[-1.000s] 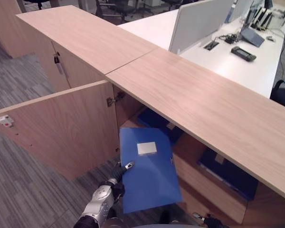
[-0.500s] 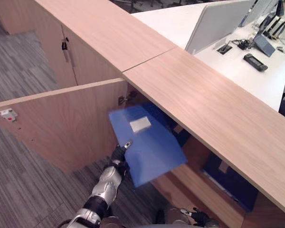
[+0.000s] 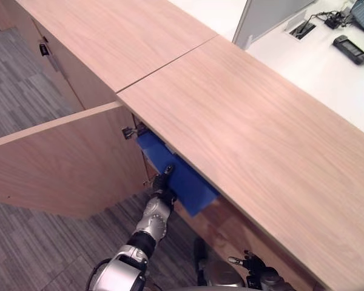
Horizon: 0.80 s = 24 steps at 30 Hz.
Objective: Put the empty folder in the office cabinet
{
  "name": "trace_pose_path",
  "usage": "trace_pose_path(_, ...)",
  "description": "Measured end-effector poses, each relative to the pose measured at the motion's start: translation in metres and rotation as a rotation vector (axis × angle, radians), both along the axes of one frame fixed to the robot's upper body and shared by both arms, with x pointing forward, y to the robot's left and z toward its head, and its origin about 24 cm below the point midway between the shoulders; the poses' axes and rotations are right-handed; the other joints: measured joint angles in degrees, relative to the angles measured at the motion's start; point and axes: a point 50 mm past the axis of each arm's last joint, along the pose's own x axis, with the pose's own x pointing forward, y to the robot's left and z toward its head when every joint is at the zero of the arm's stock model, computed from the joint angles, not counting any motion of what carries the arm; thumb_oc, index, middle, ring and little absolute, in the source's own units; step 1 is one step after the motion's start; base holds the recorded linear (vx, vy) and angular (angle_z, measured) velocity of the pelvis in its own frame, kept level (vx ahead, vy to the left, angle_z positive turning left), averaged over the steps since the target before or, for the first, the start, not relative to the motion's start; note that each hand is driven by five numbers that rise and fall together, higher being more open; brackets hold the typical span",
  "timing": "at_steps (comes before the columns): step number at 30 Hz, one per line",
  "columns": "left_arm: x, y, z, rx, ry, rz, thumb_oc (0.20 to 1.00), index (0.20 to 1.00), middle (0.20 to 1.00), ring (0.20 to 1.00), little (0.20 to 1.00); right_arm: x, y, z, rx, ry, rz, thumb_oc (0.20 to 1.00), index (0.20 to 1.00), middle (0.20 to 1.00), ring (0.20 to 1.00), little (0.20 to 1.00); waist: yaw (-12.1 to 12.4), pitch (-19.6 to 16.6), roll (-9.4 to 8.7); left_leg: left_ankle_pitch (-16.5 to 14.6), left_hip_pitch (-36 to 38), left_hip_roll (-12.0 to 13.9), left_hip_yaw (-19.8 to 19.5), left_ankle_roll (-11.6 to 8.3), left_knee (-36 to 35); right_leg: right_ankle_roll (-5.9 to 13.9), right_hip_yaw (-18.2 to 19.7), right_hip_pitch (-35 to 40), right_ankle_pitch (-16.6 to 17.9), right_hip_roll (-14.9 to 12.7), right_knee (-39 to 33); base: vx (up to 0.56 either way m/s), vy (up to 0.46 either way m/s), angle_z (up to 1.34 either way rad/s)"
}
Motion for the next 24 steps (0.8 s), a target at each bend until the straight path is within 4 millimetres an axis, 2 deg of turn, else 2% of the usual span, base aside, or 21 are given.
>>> trace_pose_path(4,0.014,0.004,0.015,-0.086,-0.027,0.086,0.2,0.2,0.2,0.2,0.2,0.0,-0.002,0.0,-0.005,0.001,-0.004,1.0,1.0,1.0,1.0,1.0,-1.9,-0.2,0.47,-0.1,-1.8,1.8,0.4,-0.48,0.3,-0.85,-0.1,-1.6,0.2,2.0,0.0,-0.01,-0.213,0.02)
trace_pose_path(6,0.021,0.002,0.02,-0.122,-0.028,0.113,0.2,0.2,0.2,0.2,0.2,-0.003,-0.002,-0.001,-0.006,0.004,-0.008,1.0,1.0,1.0,1.0,1.0,-2.3,0.0,0.0,-0.9,-6.7,1.9,1.4,-1.66,7.4,-1.76,-0.3,-3.3,-0.9,2.2,1.0,-0.06,-0.183,0.13)
trace_pose_path(7,0.027,0.005,0.026,-0.149,-0.036,0.141,0.2,0.2,0.2,0.2,0.2,0.001,0.0,0.0,-0.004,-0.005,0.0,1.0,1.0,1.0,1.0,1.0,-2.0,0.7,-0.87,-0.7,-9.8,2.0,1.7,-1.9,11.9,-2.61,0.1,-4.8,-1.4,1.8,2.7,-0.04,-0.139,0.01)
trace_pose_path(8,0.032,0.011,0.031,-0.178,-0.038,0.183,0.2,0.2,0.2,0.2,0.2,0.007,-0.001,0.002,-0.008,-0.021,0.004,1.0,1.0,1.0,1.0,1.0,-2.1,1.6,-1.01,-0.2,-11.5,2.6,1.8,-2.53,14.8,-2.73,0.2,-5.2,-1.4,1.9,3.5,-0.03,-0.112,-0.12)
trace_pose_path(10,0.038,0.015,0.037,-0.207,-0.042,0.232,0.2,0.2,0.2,0.2,0.2,0.015,-0.006,0.006,-0.03,-0.046,0.005,1.0,1.0,1.0,1.0,1.0,-2.1,3.0,-0.37,0.8,-12.1,4.1,1.9,-3.01,16.4,-3.23,0.3,-5.4,-1.3,3.0,3.7,0.01,-0.054,-0.16)
trace_pose_path(11,0.043,0.014,0.044,-0.227,-0.056,0.242,0.2,0.2,0.2,0.2,0.2,0.019,-0.009,0.008,-0.043,-0.057,0.008,1.0,1.0,1.0,1.0,1.0,-2.3,4.1,-0.03,1.7,-13.8,4.4,1.8,-2.45,17.4,-3.94,0.1,-5.9,-1.7,3.2,3.8,0.05,-0.002,-0.07)
trace_pose_path(12,0.049,0.017,0.055,-0.234,-0.085,0.257,0.2,0.2,0.2,0.2,0.2,0.023,-0.012,0.01,-0.057,-0.064,0.022,1.0,1.0,1.0,1.0,1.0,-2.2,5.0,-0.59,0.8,-14.8,3.9,1.8,-2.47,16.0,-4.28,0.5,-7.5,-1.9,3.0,3.9,0.04,0.002,-0.21)
trace_pose_path(13,0.057,0.022,0.068,-0.241,-0.118,0.276,0.2,0.2,0.2,0.2,0.2,0.031,-0.012,0.013,-0.064,-0.081,0.034,1.0,1.0,1.0,1.0,1.0,-2.1,5.7,-0.92,0.5,-14.8,2.2,1.3,-2.34,10.4,-4.59,1.7,-9.2,-1.7,2.9,3.7,0.05,0.002,-0.29)
trace_pose_path(15,0.065,0.024,0.08,-0.235,-0.136,0.287,0.2,0.2,0.2,0.2,0.2,0.036,-0.012,0.015,-0.067,-0.094,0.036,1.0,1.0,1.0,1.0,1.0,-1.7,7.7,-2.07,0.7,-12.7,0.8,-0.6,-2.36,5.6,-6.15,2.9,-9.9,0.5,3.3,3.7,0.05,0.033,-0.36)
trace_pose_path(17,0.068,0.033,0.085,-0.266,-0.145,0.325,0.2,0.2,0.2,0.2,0.2,0.038,-0.014,0.016,-0.077,-0.105,0.035,1.0,1.0,1.0,1.0,1.0,-1.9,9.2,-1.81,0.4,-10.9,0.7,-2.2,-2.18,2.9,-5.79,3.7,-10.1,0.9,4.9,3.6,-0.03,0.051,-0.39)
trace_pose_path(19,0.07,0.035,0.089,-0.279,-0.156,0.342,0.2,0.2,0.2,0.2,0.2,0.039,-0.017,0.017,-0.083,-0.114,0.035,1.0,1.0,1.0,1.0,1.0,-1.7,9.7,-1.06,-0.5,-9.3,0.7,-2.1,-0.63,2.1,-5.36,4.7,-11.3,1.8,6.3,3.9,-0.05,0.051,-0.5)
trace_pose_path(20,0.075,0.037,0.099,-0.277,-0.179,0.345,0.2,0.2,0.2,0.2,0.2,0.039,-0.012,0.016,-0.071,-0.117,0.041,1.0,1.0,1.0,1.0,1.0,-1.6,10.6,-2.63,-0.2,-10.1,0.0,-0.3,-0.83,2.0,-4.51,5.8,-12.8,2.8,5.5,4.1,-0.06,0.057,-0.45)
trace_pose_path(22,0.075,0.044,0.1,-0.262,-0.187,0.357,0.2,0.2,0.2,0.2,0.2,0.037,-0.009,0.015,-0.063,-0.108,0.042,1.0,1.0,1.0,1.0,1.0,-2.0,11.1,-3.32,-0.3,-10.2,-0.8,0.5,-0.5,1.9,-3.39,6.5,-13.3,3.6,4.8,4.1,-0.06,0.058,-0.21)
trace_pose_path(24,0.077,0.048,0.103,-0.248,-0.188,0.364,0.2,0.2,0.2,0.2,0.2,0.036,-0.003,0.013,-0.047,-0.109,0.051,1.0,1.0,1.0,1.0,1.0,-2.1,11.1,-3.35,-0.4,-11.0,-1.0,1.0,-0.35,1.9,-3.18,6.8,-14.3,3.7,4.6,4.0,-0.03,0.04,-0.1)
